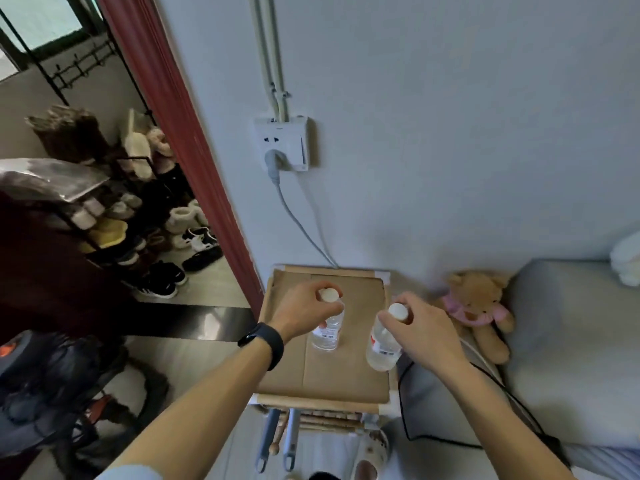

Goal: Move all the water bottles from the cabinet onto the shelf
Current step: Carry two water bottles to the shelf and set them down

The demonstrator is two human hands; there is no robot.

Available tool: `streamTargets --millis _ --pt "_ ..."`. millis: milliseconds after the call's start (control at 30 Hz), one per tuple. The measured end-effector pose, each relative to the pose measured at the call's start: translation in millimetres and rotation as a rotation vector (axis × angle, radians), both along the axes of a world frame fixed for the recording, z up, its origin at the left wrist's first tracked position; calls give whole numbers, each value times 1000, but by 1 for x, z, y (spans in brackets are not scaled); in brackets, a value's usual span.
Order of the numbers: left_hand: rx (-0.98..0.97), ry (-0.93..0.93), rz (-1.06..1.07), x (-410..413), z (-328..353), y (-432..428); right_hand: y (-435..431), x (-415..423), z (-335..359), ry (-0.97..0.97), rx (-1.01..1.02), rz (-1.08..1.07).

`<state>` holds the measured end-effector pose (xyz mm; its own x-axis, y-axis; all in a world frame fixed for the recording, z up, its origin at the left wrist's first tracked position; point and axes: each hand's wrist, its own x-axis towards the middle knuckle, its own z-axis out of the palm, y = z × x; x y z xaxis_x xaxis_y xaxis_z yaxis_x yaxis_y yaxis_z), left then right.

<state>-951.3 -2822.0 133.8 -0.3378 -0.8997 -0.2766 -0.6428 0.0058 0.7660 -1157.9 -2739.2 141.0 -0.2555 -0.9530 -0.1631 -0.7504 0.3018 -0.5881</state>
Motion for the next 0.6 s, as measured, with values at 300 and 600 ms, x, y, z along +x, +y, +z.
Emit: streamTargets --millis 300,600 --pt "-34 -115 66 -41 2 -62 -96 -30 -26 -53 -6 57" --pt "-64 -86 38 -63 -11 -104 -139 -32 -25 60 -29 50"
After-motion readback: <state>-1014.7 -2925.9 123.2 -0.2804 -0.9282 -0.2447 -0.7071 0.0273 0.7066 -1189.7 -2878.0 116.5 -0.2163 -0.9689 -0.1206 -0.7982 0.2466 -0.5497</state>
